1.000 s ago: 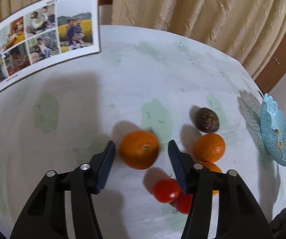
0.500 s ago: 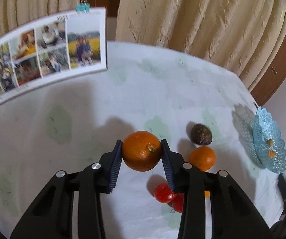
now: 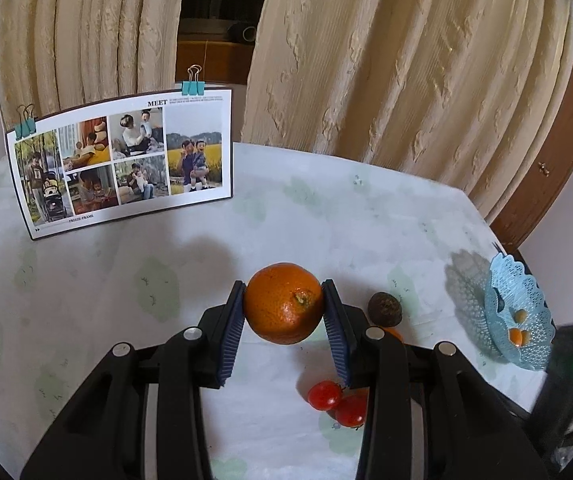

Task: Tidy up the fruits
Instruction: 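Carry the orange toward the basket with the left gripper while the right gripper grasps another orange, then lower the large orange into the blue basket and open the left gripper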

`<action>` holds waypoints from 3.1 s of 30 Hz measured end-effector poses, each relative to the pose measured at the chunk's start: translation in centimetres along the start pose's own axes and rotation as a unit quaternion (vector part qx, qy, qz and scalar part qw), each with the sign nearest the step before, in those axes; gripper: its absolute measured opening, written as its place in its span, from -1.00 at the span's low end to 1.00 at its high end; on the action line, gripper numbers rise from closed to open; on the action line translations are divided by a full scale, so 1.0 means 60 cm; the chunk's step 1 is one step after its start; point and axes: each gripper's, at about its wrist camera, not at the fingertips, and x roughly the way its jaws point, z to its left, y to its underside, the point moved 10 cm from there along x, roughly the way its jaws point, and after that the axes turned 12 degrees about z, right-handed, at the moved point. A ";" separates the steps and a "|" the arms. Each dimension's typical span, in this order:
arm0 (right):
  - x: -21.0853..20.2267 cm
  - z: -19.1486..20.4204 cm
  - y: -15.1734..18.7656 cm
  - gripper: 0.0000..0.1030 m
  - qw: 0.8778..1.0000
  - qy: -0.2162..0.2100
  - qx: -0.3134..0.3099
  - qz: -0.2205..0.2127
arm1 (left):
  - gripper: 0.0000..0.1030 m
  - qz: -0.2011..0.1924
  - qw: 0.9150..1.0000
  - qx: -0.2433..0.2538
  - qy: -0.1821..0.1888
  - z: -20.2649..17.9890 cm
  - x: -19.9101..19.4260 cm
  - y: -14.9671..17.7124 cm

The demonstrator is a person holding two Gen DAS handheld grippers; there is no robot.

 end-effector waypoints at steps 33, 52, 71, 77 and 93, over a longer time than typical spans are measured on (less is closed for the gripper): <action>-0.084 -0.063 -0.044 -0.21 0.994 0.077 -0.003 -0.082 | -0.25 0.013 1.000 0.005 0.004 -0.010 0.011 0.009; -0.212 -0.257 -0.049 -0.21 0.974 0.132 0.106 -0.147 | -0.25 0.013 1.000 0.022 0.009 -0.030 0.010 0.017; -0.283 -0.347 0.000 -0.19 0.948 0.182 0.154 -0.212 | -0.25 0.010 0.999 0.047 0.007 -0.070 0.002 0.031; -0.332 -0.389 0.028 -0.18 0.925 0.233 0.163 -0.253 | -0.25 0.024 0.996 0.077 0.029 -0.141 0.014 0.051; -0.395 -0.407 0.059 0.05 0.894 0.258 0.160 -0.329 | -0.25 0.070 0.974 0.182 0.111 -0.387 0.058 0.099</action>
